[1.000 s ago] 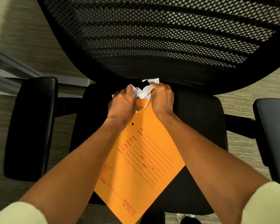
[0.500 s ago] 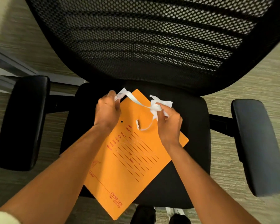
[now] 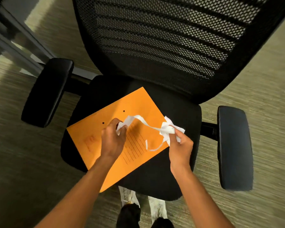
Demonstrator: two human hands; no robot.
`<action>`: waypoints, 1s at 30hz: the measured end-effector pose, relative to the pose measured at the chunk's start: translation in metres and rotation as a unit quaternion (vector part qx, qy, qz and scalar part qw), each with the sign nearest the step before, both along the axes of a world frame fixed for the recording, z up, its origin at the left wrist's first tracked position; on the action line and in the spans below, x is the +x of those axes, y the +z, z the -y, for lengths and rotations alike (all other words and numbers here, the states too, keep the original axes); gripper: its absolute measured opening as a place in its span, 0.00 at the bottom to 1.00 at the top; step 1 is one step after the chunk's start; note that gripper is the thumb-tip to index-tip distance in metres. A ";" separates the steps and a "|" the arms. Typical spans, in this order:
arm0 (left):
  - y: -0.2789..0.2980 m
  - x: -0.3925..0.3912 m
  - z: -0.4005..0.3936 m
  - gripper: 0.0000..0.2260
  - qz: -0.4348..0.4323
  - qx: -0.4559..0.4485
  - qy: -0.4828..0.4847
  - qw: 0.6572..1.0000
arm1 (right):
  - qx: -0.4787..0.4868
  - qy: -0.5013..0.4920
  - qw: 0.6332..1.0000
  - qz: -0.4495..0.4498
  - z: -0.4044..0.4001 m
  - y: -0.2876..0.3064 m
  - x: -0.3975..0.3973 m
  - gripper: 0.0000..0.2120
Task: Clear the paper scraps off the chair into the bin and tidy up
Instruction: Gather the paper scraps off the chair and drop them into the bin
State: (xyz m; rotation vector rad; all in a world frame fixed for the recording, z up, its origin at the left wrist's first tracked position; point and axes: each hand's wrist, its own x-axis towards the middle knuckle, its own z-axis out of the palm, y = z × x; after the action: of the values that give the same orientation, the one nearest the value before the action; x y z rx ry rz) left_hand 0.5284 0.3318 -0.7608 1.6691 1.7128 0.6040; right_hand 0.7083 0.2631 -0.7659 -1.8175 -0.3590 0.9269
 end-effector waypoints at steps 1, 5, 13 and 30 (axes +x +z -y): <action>0.003 -0.006 0.012 0.05 -0.001 0.000 0.009 1.000 | 0.001 0.003 1.000 0.000 0.007 0.002 0.002 0.09; 0.010 -0.030 0.058 0.05 0.000 -0.047 0.071 0.996 | 0.009 0.022 1.000 -0.018 0.031 0.009 0.003 0.08; 0.020 -0.073 0.142 0.05 0.022 -0.080 0.238 0.968 | -0.043 0.097 0.994 -0.023 0.069 0.002 -0.022 0.08; -0.006 -0.172 0.303 0.04 0.124 -0.114 0.435 0.884 | -0.047 0.413 0.908 -0.059 0.173 -0.001 -0.206 0.07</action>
State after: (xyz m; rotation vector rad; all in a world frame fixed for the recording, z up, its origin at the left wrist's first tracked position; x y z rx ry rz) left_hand 0.3560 0.0285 -0.7664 0.5535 2.1865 0.9162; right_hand 0.5022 0.0906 -0.7665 -1.6784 -1.0710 1.6409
